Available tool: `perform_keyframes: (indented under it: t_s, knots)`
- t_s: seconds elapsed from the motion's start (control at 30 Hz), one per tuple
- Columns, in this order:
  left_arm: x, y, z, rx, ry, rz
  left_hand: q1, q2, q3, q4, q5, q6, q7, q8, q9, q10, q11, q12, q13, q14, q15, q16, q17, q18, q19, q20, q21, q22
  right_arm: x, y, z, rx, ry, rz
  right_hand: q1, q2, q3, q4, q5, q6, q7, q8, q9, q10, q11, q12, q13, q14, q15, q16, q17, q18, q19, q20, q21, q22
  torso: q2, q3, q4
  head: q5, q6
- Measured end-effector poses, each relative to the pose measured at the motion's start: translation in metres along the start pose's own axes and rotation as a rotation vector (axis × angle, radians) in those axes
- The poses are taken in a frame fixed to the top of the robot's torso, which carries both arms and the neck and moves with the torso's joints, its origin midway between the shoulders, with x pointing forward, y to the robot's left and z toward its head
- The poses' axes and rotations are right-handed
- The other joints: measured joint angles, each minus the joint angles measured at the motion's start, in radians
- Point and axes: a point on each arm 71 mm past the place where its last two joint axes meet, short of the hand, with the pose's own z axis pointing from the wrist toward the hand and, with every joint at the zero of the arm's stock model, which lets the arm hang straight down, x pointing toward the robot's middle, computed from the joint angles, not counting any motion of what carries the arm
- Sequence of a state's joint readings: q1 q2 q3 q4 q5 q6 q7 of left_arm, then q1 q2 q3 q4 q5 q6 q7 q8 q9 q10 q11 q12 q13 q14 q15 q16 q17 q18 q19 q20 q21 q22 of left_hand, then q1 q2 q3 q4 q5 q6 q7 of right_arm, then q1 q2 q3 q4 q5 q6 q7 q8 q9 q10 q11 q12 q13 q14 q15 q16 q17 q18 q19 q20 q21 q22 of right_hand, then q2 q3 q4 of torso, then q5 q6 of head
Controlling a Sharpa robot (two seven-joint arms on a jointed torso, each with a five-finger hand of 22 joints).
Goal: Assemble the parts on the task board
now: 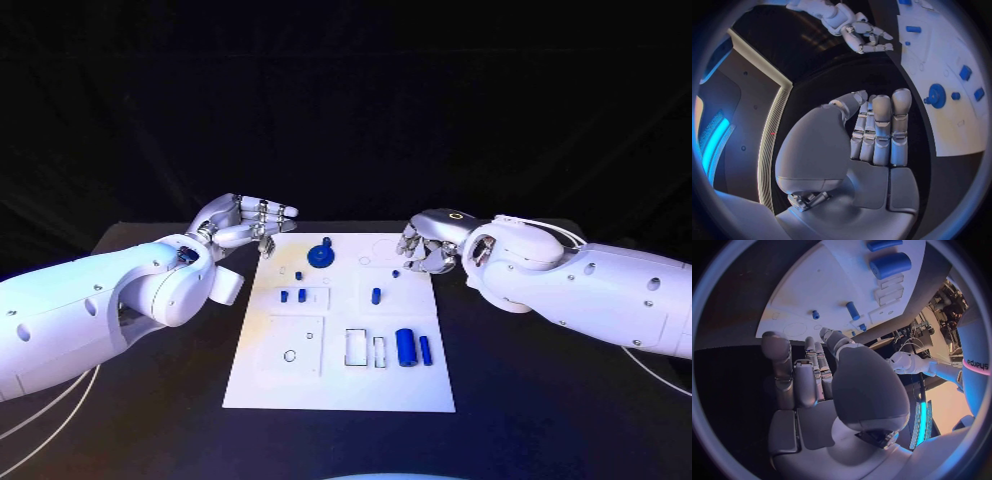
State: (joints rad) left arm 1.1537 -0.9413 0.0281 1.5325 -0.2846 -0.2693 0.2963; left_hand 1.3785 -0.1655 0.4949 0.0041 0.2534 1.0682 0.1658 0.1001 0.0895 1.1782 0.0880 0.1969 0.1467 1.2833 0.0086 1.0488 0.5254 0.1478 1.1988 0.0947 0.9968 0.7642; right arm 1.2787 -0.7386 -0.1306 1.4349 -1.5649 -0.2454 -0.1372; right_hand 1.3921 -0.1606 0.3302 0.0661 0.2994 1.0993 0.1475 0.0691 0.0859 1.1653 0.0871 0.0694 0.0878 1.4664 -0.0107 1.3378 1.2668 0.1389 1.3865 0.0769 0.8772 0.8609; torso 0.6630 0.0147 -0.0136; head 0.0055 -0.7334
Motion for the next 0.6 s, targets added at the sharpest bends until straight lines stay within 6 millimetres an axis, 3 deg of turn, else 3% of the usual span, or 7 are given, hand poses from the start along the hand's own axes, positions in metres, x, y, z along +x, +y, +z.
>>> perform_keyframes:
  t_s: [0.47,0.53,0.6]
  knots:
    - [0.004,-0.007,-0.008,0.045,-0.011,-0.192,-0.004,0.004,-0.004,-0.002,0.0,0.0,0.0,0.0,0.0,-0.003,0.003,0.0,0.001,-0.003,-0.003,-0.003,-0.008,0.0,-0.004,-0.004,-0.009,-0.009,0.015,0.012,0.015,0.013,0.055,-0.129,-0.005,-0.005,0.008,-0.003,-0.008,-0.002,0.002,0.0,-0.001,-0.02,0.002,0.0,-0.003,0.0,0.007,0.021,0.024,-0.001,0.0,0.007,0.058,0.064,0.001,0.0011,-0.0005,-0.003,-0.005]
    - [0.004,-0.008,-0.009,0.048,-0.012,-0.197,-0.004,0.004,-0.004,-0.002,0.0,0.0,0.0,0.0,-0.001,-0.003,0.003,0.0,0.002,-0.003,-0.003,-0.003,-0.009,0.0,-0.004,-0.004,-0.009,-0.009,0.017,0.014,0.016,0.012,0.062,-0.135,-0.005,-0.005,0.008,-0.003,-0.008,-0.002,0.002,0.0,-0.001,-0.02,0.002,0.0,-0.003,0.0,0.007,0.026,0.027,-0.015,0.003,0.011,0.063,0.069,0.001,0.0014,-0.0005,-0.001,-0.008]
    - [0.004,-0.008,-0.009,0.05,-0.014,-0.203,-0.004,0.004,-0.004,-0.002,0.0,0.0,0.0,0.0,-0.001,-0.003,0.003,0.0,0.002,-0.003,-0.003,-0.003,-0.009,0.0,-0.004,-0.004,-0.009,-0.01,0.02,0.015,0.017,0.011,0.07,-0.14,-0.005,-0.005,0.011,-0.005,-0.008,-0.002,0.002,0.0,-0.001,-0.02,0.002,0.0,-0.003,0.0,0.007,0.026,0.029,-0.015,0.003,0.011,0.066,0.073,0.002,0.0015,-0.0005,0.0,-0.009]
